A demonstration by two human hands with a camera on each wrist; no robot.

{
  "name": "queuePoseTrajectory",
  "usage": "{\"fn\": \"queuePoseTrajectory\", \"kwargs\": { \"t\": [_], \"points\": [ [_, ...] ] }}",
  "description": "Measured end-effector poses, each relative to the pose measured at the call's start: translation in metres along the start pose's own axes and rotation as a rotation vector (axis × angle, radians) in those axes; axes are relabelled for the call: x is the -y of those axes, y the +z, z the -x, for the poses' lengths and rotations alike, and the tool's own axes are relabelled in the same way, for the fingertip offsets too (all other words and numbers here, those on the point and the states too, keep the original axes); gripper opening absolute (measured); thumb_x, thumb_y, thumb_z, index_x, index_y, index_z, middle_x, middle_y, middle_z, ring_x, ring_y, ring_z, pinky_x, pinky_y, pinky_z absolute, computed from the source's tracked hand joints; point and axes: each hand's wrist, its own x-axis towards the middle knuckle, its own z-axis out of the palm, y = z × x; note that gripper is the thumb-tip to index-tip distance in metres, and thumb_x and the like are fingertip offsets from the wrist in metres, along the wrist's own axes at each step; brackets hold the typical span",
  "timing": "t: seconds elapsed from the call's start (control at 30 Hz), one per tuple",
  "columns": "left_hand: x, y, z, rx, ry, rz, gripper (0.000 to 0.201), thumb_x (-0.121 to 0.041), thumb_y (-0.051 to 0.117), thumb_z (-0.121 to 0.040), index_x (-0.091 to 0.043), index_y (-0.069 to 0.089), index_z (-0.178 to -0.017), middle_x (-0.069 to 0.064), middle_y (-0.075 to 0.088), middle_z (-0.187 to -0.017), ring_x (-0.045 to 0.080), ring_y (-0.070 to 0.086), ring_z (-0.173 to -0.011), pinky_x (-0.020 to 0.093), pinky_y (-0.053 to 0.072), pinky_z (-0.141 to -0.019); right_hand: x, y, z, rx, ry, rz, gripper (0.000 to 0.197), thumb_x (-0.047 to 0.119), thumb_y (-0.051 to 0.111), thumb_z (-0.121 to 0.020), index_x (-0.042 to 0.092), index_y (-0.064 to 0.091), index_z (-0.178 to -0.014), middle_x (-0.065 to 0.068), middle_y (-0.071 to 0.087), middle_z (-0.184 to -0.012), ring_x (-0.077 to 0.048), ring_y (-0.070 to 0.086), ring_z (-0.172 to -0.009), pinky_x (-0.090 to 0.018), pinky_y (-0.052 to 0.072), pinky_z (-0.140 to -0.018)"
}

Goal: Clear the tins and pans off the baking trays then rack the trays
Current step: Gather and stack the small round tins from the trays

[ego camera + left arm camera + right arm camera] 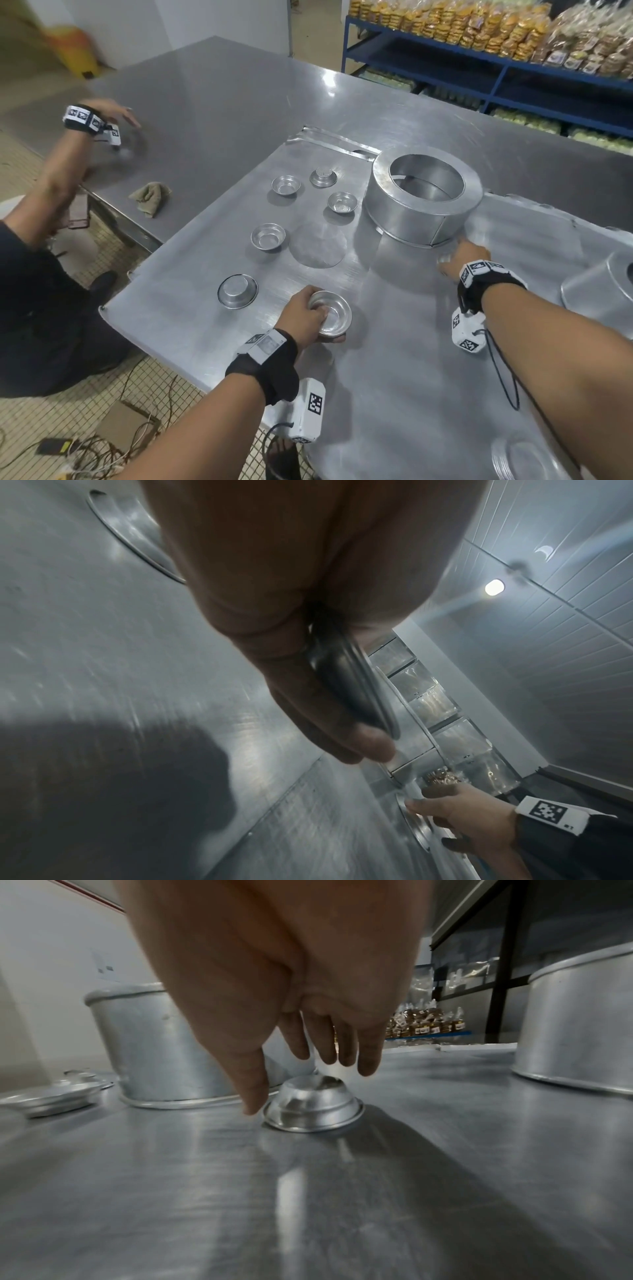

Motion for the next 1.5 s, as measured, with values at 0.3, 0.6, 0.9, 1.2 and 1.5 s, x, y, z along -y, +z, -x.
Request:
{"fn": "queuePoseTrajectory", "kwargs": {
  "t": [0.3, 0.6, 0.9, 1.2, 1.5],
  "points": [
    [0.008, -0.003, -0.005, -0.003, 0.006, 0.006, 0.022, 0.01, 0.048, -0.093, -0.007, 0.059, -0.101, 0.022, 0.051, -0.114, 0.038, 0.058, -0.09, 0.059, 0.059, -0.067, -0.005, 0.007, 0.002, -0.009, 0.109, 0.081, 0.036, 0.03, 0.062, -0.089, 0.004, 0.063, -0.113, -0.018, 0.053, -0.115, -0.038, 0.051, -0.117, -0.037, 0.044, -0.097],
    [0.011, 0.005, -0.009, 0.029, 0.025, -0.021, 0.024, 0.008, 0.047, -0.09, -0.011, 0.06, -0.094, 0.02, 0.051, -0.105, 0.059, 0.057, -0.101, 0.06, 0.058, -0.065, -0.004, 0.009, 0.021, 0.039, 0.18, 0.006, 0.053, 0.036, 0.076, -0.076, 0.004, 0.06, -0.115, -0.018, 0.053, -0.125, -0.038, 0.059, -0.113, -0.037, 0.05, -0.092],
    [0.008, 0.007, -0.007, 0.049, 0.011, -0.01, 0.024, 0.008, 0.045, -0.09, -0.011, 0.059, -0.095, 0.027, 0.05, -0.117, 0.058, 0.058, -0.101, 0.054, 0.06, -0.064, -0.007, 0.007, 0.029, 0.117, 0.199, -0.052, 0.075, 0.039, 0.089, -0.053, 0.002, 0.063, -0.113, -0.017, 0.065, -0.109, -0.032, 0.066, -0.1, -0.032, 0.057, -0.082],
    [0.003, 0.015, -0.01, 0.04, -0.037, 0.025, 0.029, 0.013, 0.04, -0.086, -0.005, 0.059, -0.099, 0.021, 0.047, -0.114, 0.053, 0.056, -0.099, 0.057, 0.059, -0.065, 0.026, -0.012, 0.069, 0.057, -0.08, -0.258, 0.066, 0.037, 0.09, -0.048, 0.02, 0.065, -0.106, -0.006, 0.064, -0.111, -0.021, 0.062, -0.094, -0.026, 0.05, -0.079],
    [-0.008, 0.033, -0.009, 0.118, -0.114, 0.195, 0.036, -0.032, 0.053, -0.101, 0.001, 0.057, -0.112, 0.021, 0.054, -0.119, 0.04, 0.061, -0.098, 0.052, 0.06, -0.066, 0.043, -0.008, 0.162, -0.021, -0.349, -0.779, 0.064, 0.037, 0.097, -0.045, 0.026, 0.065, -0.099, 0.009, 0.068, -0.096, -0.008, 0.07, -0.089, -0.024, 0.058, -0.083]
  ]
}}
